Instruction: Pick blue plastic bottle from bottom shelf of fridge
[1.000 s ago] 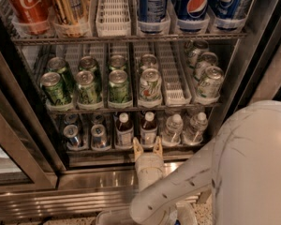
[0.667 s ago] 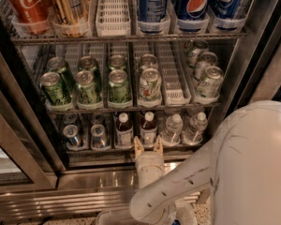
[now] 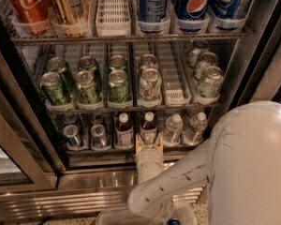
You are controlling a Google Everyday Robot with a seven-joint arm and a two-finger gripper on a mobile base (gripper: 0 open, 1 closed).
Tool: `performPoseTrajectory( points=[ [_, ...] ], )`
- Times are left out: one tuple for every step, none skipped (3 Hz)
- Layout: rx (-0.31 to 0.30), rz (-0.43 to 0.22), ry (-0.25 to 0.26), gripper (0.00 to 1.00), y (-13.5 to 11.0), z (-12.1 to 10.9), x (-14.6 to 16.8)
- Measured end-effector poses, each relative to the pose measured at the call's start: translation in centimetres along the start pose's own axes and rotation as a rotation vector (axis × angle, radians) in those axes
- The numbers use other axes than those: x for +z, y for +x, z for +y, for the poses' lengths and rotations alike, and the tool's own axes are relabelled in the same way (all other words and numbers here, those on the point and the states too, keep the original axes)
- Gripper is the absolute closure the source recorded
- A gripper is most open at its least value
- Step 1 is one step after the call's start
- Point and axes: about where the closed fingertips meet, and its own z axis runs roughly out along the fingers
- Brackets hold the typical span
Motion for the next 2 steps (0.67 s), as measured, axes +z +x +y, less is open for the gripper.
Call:
performPoseTrajectory(
  points=[
    [0.014,-0.013,0.003,0.35,-0.39,0.32,0.85],
    [0.029,-0.021,0.008,0.34,-0.72,0.49,1.73]
  ],
)
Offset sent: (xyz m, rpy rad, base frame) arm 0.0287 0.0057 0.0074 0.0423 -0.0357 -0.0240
